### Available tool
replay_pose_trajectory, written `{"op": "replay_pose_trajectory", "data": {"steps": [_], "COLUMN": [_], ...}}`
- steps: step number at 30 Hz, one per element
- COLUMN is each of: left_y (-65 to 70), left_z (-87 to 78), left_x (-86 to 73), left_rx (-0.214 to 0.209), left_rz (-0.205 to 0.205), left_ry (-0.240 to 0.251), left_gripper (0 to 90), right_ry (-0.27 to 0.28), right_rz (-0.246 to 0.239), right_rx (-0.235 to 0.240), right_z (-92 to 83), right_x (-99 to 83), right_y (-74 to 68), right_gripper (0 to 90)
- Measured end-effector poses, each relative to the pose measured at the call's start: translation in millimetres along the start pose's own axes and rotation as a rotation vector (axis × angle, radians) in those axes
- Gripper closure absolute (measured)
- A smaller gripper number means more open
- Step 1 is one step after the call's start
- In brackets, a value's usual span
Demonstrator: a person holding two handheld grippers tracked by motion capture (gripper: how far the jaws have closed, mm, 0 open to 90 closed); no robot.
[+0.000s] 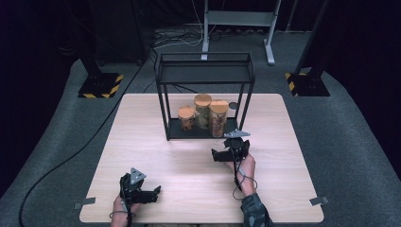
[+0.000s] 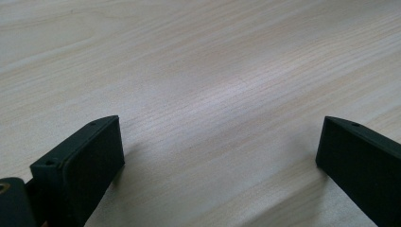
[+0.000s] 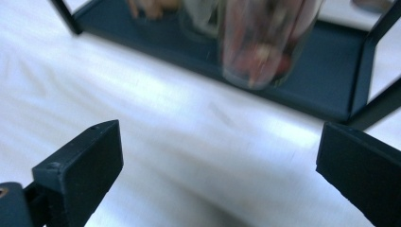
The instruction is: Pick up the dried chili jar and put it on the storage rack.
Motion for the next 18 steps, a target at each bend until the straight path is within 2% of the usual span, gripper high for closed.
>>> {"op": "replay_pose_trajectory", "data": {"steps": [12,18], "left_y": [0.1,0.1], "left_z": [0.0,0.0], "left_x": [0.0,0.0], "left_rx": [0.001,0.002], "left_rz": [0.0,0.001], "left_ry": [0.001,0.001], "left_gripper": [0.8,0.8], "right_ry": [-0.042,-0.026], "right_rz": [0.051,0.054], "right_rx": [0.003,-0.024], "right_z": [-16.2,-30.1], "right_x": [-72.3,-87.9], "right_y": [-13.2,-13.1], "right_gripper": [0.0,0.0]}}
Point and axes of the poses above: each handheld gripper's, and its own axes: z roughly forward along the jaws, x roughly out of its top, y roughly to its right, the point moved 7 cm from there along z, roughly forward along the jaws
